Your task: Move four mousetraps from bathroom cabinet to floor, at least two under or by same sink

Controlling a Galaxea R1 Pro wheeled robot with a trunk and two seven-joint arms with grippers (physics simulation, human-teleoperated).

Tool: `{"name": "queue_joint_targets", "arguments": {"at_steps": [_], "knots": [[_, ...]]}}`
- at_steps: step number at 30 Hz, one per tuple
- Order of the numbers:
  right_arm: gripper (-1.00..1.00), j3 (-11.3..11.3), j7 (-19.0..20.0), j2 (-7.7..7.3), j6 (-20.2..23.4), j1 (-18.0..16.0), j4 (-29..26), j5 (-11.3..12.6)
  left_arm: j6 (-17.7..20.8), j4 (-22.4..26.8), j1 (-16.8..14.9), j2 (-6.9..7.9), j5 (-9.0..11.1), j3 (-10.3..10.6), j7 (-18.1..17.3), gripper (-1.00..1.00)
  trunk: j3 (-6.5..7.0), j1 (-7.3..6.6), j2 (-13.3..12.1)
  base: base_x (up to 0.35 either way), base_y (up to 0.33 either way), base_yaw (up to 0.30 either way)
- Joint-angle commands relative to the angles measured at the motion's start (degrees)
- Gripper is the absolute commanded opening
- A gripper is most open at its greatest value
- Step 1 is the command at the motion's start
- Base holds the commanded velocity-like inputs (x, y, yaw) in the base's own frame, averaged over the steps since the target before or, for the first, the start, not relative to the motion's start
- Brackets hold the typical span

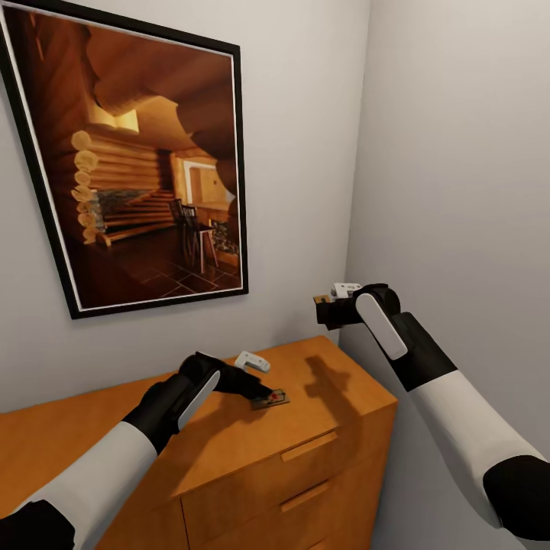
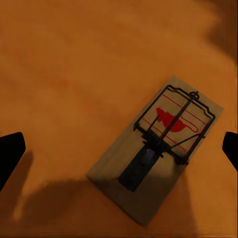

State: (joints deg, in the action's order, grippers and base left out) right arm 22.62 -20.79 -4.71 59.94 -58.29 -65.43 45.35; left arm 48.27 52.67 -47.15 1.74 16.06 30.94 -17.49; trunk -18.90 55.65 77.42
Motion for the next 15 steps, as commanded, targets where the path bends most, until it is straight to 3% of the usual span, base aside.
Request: {"name": "queue_joint_targets", "arguments": {"at_steps": [1,2,7,15], "knots": [[-1.00,0.1,-0.5,-0.07,0.1,-0.1,0.0,0.7,0.2,0.2,-0.1,0.42,-0.1,0.1,-1.2,1.00,-0.08,0.00,0.0,0.000,0.000,0.000],[-1.00,0.1,-0.5,-0.09,0.1,-0.1,0.0,0.7,0.1,0.4,-0.1,1.08,-0.2,0.2,-3.2,1.00,-0.08,0.00,0.0,0.000,0.000,0.000],[-1.00,0.2,-0.5,-0.06,0.1,-0.1,0.0,0.7,0.1,1.2,-0.1,2.22,-0.4,0.2,-6.7,1.00,-0.08,0.00,0.0,0.000,0.000,0.000],[-1.00,0.2,-0.5,-0.05,0.1,-0.1,0.0,0.7,0.1,3.1,-0.1,2.75,-0.3,0.3,-8.0,1.00,-0.08,0.00,0.0,0.000,0.000,0.000]]}}
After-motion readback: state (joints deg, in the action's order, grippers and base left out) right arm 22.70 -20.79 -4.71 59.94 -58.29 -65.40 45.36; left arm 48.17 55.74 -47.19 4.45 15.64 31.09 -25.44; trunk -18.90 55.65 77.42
